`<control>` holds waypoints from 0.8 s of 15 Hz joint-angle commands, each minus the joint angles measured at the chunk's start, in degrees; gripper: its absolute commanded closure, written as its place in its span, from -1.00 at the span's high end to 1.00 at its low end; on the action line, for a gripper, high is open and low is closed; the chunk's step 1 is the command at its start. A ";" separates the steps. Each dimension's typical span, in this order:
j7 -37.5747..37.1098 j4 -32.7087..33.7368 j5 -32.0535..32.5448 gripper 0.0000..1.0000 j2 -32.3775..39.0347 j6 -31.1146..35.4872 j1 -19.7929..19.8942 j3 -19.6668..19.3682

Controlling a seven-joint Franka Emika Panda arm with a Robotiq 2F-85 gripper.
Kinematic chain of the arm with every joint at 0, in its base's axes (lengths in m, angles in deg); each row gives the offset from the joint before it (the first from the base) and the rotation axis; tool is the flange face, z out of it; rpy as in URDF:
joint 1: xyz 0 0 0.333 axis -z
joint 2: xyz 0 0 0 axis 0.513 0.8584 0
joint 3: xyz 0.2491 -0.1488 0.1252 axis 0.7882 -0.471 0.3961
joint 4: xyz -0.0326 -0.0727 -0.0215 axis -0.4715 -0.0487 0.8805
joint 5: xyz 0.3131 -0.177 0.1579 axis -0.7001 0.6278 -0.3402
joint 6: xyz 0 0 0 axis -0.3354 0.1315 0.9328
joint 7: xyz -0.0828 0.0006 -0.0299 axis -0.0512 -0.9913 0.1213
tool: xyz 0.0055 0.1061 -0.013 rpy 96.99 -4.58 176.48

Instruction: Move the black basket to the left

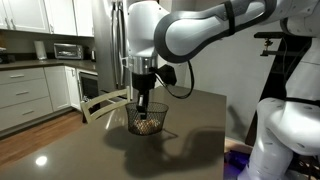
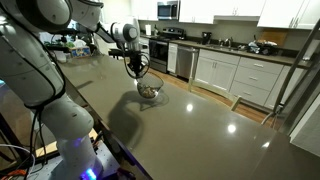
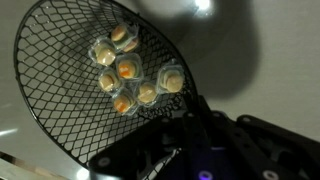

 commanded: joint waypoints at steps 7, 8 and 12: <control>20.36 -5.28 -2.51 -0.91 -2.74 2.31 -3.70 1.07; 21.95 -5.89 -2.57 -0.91 -3.10 2.63 -4.11 1.17; 25.50 -7.70 -2.40 -0.90 -4.31 3.40 -5.22 1.22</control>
